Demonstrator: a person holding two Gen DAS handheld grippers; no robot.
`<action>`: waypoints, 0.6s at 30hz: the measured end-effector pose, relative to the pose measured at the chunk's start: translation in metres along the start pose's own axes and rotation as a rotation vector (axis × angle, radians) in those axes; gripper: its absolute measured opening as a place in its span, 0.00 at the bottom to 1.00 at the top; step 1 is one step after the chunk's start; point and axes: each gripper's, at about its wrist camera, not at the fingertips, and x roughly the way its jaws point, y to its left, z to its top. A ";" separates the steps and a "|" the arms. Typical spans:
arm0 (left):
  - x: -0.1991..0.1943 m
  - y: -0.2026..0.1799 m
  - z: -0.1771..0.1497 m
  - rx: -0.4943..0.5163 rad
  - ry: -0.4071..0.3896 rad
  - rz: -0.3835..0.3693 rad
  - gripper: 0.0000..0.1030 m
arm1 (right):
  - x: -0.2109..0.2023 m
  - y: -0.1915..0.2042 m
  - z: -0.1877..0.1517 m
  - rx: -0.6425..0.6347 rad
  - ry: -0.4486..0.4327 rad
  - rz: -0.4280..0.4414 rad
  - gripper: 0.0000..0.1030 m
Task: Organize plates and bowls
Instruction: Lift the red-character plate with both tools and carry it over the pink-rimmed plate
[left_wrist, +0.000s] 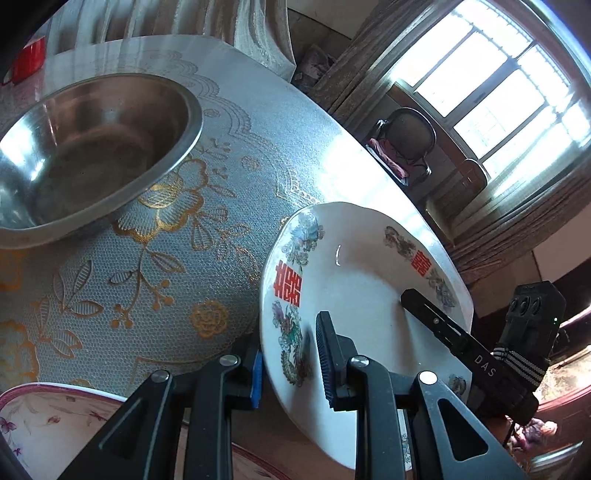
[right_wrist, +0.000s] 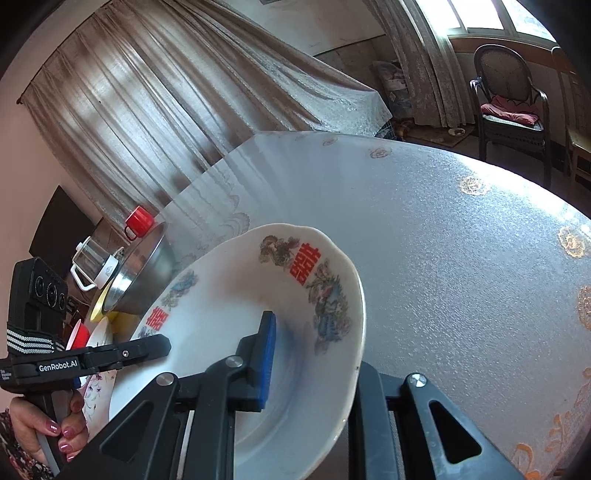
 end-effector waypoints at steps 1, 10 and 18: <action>-0.002 0.003 -0.001 -0.018 -0.006 -0.017 0.20 | 0.000 0.001 0.000 -0.002 -0.002 -0.001 0.16; -0.016 0.023 -0.011 -0.072 -0.013 -0.066 0.18 | -0.005 0.008 -0.001 -0.054 -0.027 0.013 0.11; -0.025 0.026 -0.022 -0.062 -0.040 -0.062 0.20 | -0.020 0.023 -0.006 -0.147 -0.045 -0.018 0.11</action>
